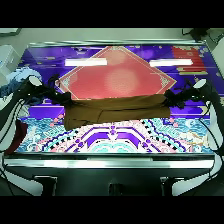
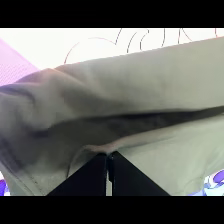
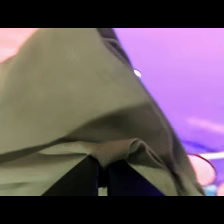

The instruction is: Fold the clothes and pants, and hang the long-sleeved shirts on hangers.

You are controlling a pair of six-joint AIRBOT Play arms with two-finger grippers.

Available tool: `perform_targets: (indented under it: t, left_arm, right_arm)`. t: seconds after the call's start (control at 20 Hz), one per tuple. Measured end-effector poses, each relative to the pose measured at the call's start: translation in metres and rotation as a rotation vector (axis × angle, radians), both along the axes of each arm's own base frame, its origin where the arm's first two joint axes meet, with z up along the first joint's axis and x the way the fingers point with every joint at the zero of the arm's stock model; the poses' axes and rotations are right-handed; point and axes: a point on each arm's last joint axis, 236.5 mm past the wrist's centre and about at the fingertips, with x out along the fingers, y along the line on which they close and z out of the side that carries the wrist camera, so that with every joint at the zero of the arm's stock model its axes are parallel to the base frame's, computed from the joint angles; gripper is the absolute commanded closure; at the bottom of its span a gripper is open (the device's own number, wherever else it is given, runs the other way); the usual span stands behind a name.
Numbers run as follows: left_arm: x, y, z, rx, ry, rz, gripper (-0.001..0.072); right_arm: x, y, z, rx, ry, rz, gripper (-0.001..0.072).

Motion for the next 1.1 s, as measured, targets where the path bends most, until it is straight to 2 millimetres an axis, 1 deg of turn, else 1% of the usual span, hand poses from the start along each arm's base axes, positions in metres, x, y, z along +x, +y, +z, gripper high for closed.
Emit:
perform_targets:
  t: [0.25, 0.3, 0.35, 0.4, 0.45, 0.5, 0.55, 0.6, 0.65, 0.75, 0.8, 0.85, 0.9, 1.0, 1.1]
  left_arm:
    - [-0.007, 0.003, -0.005, 0.031, 0.025, -0.039, 0.0681]
    - [-0.008, 0.005, -0.006, 0.039, 0.03, -0.044, 0.0678]
    - [-0.008, 0.006, -0.007, 0.046, 0.03, -0.047, 0.0621]
    - [-0.009, 0.007, -0.008, 0.051, 0.032, -0.051, 0.0384]
    - [-0.009, 0.006, -0.009, 0.051, 0.036, -0.054, 0.0134]
    - [-0.01, 0.004, -0.01, 0.046, 0.044, -0.051, 0.0066]
    - [-0.01, 0.0, -0.009, 0.034, 0.047, -0.047, 0.0066]
    - [-0.01, -0.002, -0.006, 0.025, 0.048, -0.05, 0.0067]
    - [-0.009, -0.001, -0.001, 0.02, 0.046, -0.044, 0.0067]
    - [-0.001, 0.006, 0.016, 0.016, 0.014, -0.02, 0.0068]
    - [0.002, 0.01, 0.026, 0.014, 0.0, -0.006, 0.0068]
    - [0.003, 0.011, 0.037, 0.011, -0.019, -0.001, 0.0069]
    - [0.006, 0.013, 0.05, 0.009, -0.046, 0.008, 0.0069]
    - [0.008, 0.014, 0.071, 0.011, -0.09, 0.014, 0.007]
    - [0.007, 0.007, 0.091, -0.002, -0.129, 0.011, 0.0071]
  right_arm:
    - [0.011, 0.002, 0.006, 0.02, -0.034, -0.028, 0.067]
    - [0.013, 0.001, 0.006, 0.02, -0.036, -0.038, 0.0641]
    - [0.015, 0.0, 0.007, 0.017, -0.044, -0.045, 0.0506]
    - [0.018, -0.001, 0.007, 0.014, -0.051, -0.057, 0.0335]
    - [0.02, -0.002, 0.007, 0.014, -0.054, -0.071, 0.0224]
    - [0.02, -0.003, 0.007, 0.016, -0.052, -0.083, 0.0051]
    - [0.021, -0.004, 0.008, 0.018, -0.053, -0.091, 0.0006]
    - [0.023, -0.007, 0.011, 0.023, -0.057, -0.103, 0.0005]
    - [0.023, -0.014, 0.014, 0.021, -0.061, -0.113, 0.0004]
    - [0.019, -0.035, 0.014, 0.011, -0.046, -0.145, 0.0001]
    - [0.015, -0.044, 0.012, 0.015, -0.03, -0.156, -0.0002]
    - [0.012, -0.047, 0.007, 0.025, -0.014, -0.154, -0.0002]
    - [0.009, -0.047, 0.002, 0.043, -0.001, -0.141, -0.0003]
    - [0.009, -0.036, -0.006, 0.097, 0.007, -0.112, -0.0003]
    - [0.012, -0.022, -0.014, 0.15, 0.01, -0.092, -0.0003]
